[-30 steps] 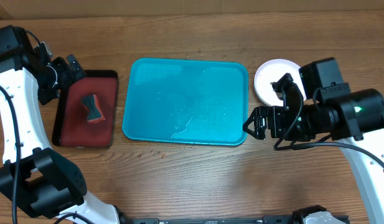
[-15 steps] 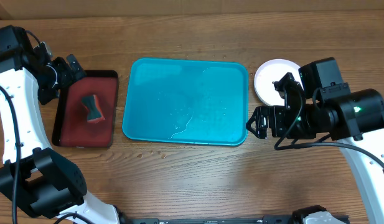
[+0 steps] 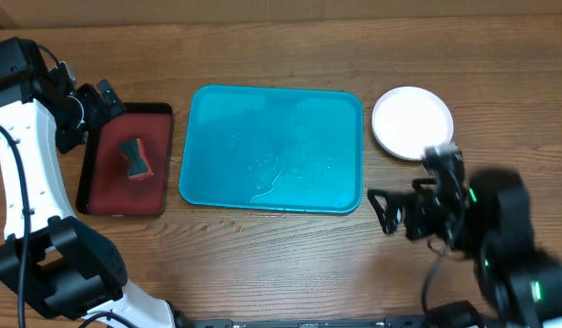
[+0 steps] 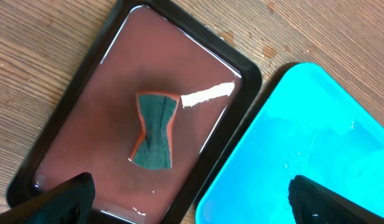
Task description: Clean dirty plates on tray and stack at the side
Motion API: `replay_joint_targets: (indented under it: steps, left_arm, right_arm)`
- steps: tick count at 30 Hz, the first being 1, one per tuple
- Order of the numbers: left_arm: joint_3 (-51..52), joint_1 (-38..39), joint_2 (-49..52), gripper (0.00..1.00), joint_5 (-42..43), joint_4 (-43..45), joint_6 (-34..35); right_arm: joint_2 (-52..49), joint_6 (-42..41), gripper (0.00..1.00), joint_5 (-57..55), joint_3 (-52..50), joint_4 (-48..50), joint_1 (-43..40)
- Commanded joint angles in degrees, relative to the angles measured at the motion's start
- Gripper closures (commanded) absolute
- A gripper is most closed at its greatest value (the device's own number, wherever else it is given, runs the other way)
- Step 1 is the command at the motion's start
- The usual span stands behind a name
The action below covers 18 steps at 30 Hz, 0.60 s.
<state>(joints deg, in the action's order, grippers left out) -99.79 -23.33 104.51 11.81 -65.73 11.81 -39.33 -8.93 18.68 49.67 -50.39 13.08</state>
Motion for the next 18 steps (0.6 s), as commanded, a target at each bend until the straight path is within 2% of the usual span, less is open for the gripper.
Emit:
replay_joint_targets:
  steps: [1,3,7,13,18]
  left_arm:
    - [-0.44,0.22,0.20,0.00,-0.02,-0.02,0.20]
    - [-0.44,0.20,0.20,0.00,-0.02,-0.02,0.17]
    - [-0.44,0.20,0.20,0.00,-0.02,-0.02,0.17]
    - [-0.44,0.20,0.20,0.00,-0.02,-0.02,0.17]
    - [-0.44,0.20,0.22,0.00,-0.02,-0.02,0.17]
  right_arm:
    - [12.44,0.42,0.00,-0.22,-8.68,3.19,-2.80]
    - [22.10,0.44,0.00,-0.98,-14.78,6.36,-5.33]
    - [30.51,0.44,0.00,-4.26,-21.59,11.58,-6.86]
    - [36.17,0.44,0.00,-10.01,-29.88,22.56,-7.37]
    - [39.21,0.44,0.00,-10.32,-37.09,33.09,-8.79]
